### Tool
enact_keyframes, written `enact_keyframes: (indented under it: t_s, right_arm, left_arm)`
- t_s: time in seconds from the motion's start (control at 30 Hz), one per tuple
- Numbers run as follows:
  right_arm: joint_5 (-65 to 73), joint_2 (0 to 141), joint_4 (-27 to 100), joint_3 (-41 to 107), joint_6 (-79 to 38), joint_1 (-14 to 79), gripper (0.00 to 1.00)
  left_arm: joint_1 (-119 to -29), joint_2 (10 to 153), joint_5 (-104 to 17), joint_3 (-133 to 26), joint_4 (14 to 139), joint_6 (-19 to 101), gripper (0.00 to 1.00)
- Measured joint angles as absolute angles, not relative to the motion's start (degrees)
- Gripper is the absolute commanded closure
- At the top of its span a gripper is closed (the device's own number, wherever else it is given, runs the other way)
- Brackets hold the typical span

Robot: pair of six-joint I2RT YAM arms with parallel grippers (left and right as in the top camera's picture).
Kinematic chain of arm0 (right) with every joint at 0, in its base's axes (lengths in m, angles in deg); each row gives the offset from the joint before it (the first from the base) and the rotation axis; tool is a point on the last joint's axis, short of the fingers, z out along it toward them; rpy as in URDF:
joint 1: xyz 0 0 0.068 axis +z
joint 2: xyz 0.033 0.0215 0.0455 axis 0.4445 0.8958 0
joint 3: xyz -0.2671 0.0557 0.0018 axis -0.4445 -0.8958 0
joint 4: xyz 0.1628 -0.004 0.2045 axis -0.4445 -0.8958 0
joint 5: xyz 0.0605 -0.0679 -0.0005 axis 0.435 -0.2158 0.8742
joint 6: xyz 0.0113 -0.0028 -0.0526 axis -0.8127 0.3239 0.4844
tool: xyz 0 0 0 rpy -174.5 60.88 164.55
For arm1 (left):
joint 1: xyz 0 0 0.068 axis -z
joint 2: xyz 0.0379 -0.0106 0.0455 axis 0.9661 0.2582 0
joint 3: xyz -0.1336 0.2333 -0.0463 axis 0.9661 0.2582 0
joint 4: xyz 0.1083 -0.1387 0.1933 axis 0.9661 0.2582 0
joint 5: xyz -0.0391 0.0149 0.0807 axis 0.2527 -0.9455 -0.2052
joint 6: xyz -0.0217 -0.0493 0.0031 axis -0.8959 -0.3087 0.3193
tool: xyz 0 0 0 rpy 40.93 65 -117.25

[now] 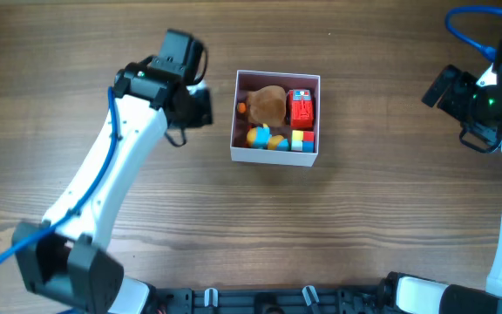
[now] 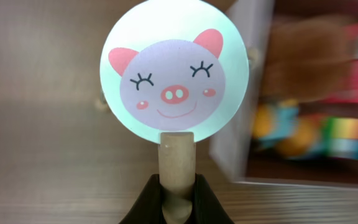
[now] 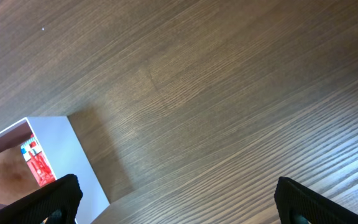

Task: Pack container
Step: 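Grasp the pig rattle handle and lift it with the left gripper, then carry the pig rattle over the box and lower it inside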

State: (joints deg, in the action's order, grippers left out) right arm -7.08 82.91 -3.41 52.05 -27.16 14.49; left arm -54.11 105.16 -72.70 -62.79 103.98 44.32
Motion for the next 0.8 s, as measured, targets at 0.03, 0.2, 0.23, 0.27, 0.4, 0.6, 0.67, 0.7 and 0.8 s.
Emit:
enact_keyframes:
  t_s: [0.03,0.2,0.23,0.27,0.4,0.6,0.67,0.7,0.8]
  right_arm:
    - [-7.08,82.91,-3.41,52.05,-27.16,14.49,0.00]
    - [-7.08,82.91,-3.41,52.05,-27.14,14.49,0.00]
    - [-7.08,82.91,-3.41,52.05,-27.16,14.49,0.00]
    - [-7.08,82.91,-3.41,52.05,-27.16,14.49,0.00]
    - [-7.08,82.91,-3.41,52.05,-27.16,14.49,0.00]
    - [-7.08,82.91,-3.41,52.05,-27.16,14.49,0.00]
    - [-7.08,82.91,-3.41,52.05,-27.14,14.49,0.00]
    - [-7.08,82.91,-3.41,52.05,-27.16,14.49,0.00]
    - [-7.08,82.91,-3.41,52.05,-27.16,14.49,0.00]
  left_arm:
    - [-52.78,104.60,-72.56,-63.81,102.94,44.96,0.96]
    - [-44.23,105.16,-72.37,-64.84,97.14,49.15,0.96]
    - [-42.68,106.13,-72.32,-64.86,95.81,49.76,0.96]
    - [-41.39,107.26,-72.32,-64.86,94.85,50.27,0.96]
    - [-38.52,112.64,-72.32,-64.84,91.61,53.90,0.96]
    - [-36.43,123.17,-72.39,-64.84,89.21,65.06,0.96]
    - [-36.08,125.51,-72.39,-64.82,89.71,67.58,0.96]
    - [-35.97,126.43,-72.50,-64.80,90.11,68.76,0.96]
    - [-35.92,127.57,-72.59,-64.67,90.98,70.59,0.96]
